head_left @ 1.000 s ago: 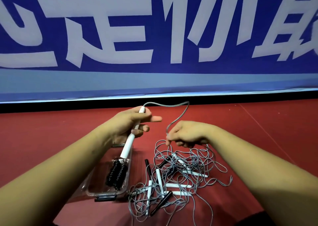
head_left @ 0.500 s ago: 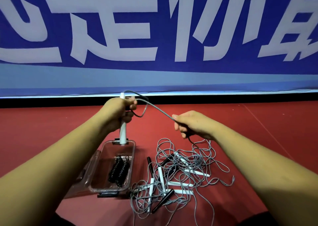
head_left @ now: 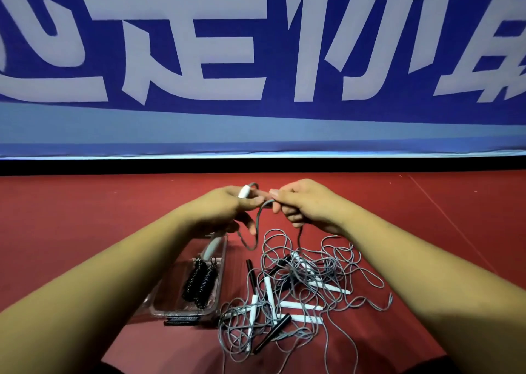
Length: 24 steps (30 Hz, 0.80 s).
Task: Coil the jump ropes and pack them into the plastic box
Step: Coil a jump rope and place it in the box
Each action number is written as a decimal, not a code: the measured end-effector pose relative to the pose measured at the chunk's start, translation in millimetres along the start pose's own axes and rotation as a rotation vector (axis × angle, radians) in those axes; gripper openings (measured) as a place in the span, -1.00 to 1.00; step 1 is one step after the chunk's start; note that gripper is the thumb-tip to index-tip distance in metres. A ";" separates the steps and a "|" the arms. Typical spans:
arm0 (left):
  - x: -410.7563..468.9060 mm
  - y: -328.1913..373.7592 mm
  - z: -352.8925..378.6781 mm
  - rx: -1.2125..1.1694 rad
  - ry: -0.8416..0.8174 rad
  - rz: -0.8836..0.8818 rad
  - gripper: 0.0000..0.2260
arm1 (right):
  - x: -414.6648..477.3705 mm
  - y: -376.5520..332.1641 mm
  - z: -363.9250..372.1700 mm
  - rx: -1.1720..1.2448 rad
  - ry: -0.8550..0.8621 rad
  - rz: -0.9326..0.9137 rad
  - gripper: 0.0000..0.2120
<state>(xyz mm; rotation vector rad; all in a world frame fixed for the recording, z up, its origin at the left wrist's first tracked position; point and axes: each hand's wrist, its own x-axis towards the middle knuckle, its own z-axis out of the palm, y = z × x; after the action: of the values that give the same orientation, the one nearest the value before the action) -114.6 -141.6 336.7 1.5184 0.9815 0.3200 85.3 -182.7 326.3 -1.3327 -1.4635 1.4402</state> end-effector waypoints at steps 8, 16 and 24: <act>9.6 15.3 -21.4 -0.381 0.193 0.096 -0.71 | -9.5 6.8 -28.6 -0.240 -0.011 -0.015 -0.71; 5.3 -17.2 -67.7 0.166 0.586 -0.151 -0.88 | -20.1 35.5 -63.1 -0.481 0.081 0.171 -0.52; -5.5 13.6 12.4 0.175 0.033 -0.011 -0.79 | -3.3 -1.9 -9.5 -0.332 -0.007 -0.092 -0.80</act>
<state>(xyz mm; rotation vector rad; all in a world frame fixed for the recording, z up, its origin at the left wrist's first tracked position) -103.9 -152.7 348.2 1.6696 1.0653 0.2577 94.8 -183.0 330.3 -1.4333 -1.8018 1.1793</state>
